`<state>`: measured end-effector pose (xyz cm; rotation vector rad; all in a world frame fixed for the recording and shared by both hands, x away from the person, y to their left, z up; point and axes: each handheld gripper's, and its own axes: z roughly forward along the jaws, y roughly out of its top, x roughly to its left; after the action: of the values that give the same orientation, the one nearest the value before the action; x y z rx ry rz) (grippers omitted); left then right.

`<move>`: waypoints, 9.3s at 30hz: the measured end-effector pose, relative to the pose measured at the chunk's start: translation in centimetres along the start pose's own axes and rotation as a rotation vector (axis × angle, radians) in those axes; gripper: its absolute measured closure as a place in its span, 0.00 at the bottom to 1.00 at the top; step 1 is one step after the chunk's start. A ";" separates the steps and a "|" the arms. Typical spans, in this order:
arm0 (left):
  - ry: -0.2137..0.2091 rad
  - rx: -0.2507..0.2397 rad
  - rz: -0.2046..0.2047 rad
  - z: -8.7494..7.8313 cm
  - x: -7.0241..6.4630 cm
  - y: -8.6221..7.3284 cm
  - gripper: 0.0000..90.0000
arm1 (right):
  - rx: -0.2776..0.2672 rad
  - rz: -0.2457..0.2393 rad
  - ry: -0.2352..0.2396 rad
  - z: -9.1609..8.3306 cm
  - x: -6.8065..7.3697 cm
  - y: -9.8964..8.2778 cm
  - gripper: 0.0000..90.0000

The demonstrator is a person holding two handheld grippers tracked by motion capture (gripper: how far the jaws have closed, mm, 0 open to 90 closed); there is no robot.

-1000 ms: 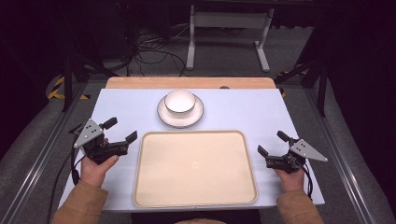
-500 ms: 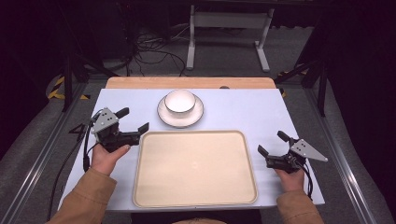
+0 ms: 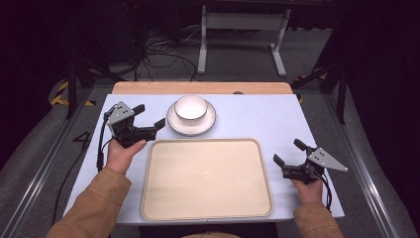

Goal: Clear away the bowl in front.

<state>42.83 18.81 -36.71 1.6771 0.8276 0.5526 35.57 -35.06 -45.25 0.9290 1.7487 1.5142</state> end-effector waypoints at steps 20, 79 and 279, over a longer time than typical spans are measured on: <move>0.090 0.035 -0.024 3.5 1.4 1.3 0.06 | -0.002 0.003 0.008 0.0 0.0 0.0 0.00; 0.097 0.439 -0.149 13.2 5.0 2.0 0.28 | 0.025 0.047 0.017 0.1 -0.1 -0.2 0.00; -0.364 0.825 0.159 7.9 -9.2 4.6 0.89 | 0.038 0.074 0.059 0.3 0.0 -0.2 0.01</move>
<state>43.77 6.22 -33.79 2.5149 0.6903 -0.0308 35.81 -34.90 -45.53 0.9869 1.8081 1.5743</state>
